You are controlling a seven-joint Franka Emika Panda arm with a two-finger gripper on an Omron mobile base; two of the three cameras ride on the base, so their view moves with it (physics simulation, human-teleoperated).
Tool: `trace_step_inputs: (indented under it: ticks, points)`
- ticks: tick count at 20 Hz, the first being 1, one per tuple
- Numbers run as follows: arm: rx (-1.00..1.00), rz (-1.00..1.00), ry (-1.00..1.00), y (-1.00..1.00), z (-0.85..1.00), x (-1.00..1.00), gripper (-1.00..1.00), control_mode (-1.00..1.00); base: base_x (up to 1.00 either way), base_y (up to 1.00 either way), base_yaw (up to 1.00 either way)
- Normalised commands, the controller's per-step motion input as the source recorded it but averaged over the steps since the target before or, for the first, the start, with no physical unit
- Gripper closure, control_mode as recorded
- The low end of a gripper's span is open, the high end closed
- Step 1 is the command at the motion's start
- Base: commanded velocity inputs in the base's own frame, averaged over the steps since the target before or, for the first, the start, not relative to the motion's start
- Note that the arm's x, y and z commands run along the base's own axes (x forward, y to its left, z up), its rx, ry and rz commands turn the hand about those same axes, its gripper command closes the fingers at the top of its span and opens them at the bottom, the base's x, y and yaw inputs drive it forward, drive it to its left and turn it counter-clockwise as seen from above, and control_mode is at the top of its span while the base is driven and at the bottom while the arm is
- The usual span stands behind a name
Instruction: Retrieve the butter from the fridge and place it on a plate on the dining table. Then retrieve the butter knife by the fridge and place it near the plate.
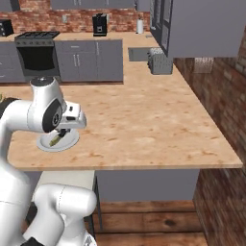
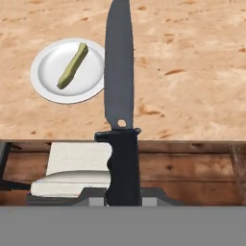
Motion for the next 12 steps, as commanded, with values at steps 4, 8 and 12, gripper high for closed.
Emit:
trace_step_inputs:
  ticks: [4,8,12]
  points:
    - [-0.01,0.0,0.0,0.0,-0.42,0.56,1.0,-1.0,0.0,0.0,0.0]
    - [-0.01,0.0,0.0,0.0,-0.51,0.52,1.0,-1.0,0.0,0.0,0.0]
    - [0.0,0.0,0.0,0.0,-0.56,0.52,1.0,-1.0,0.0,0.0,0.0]
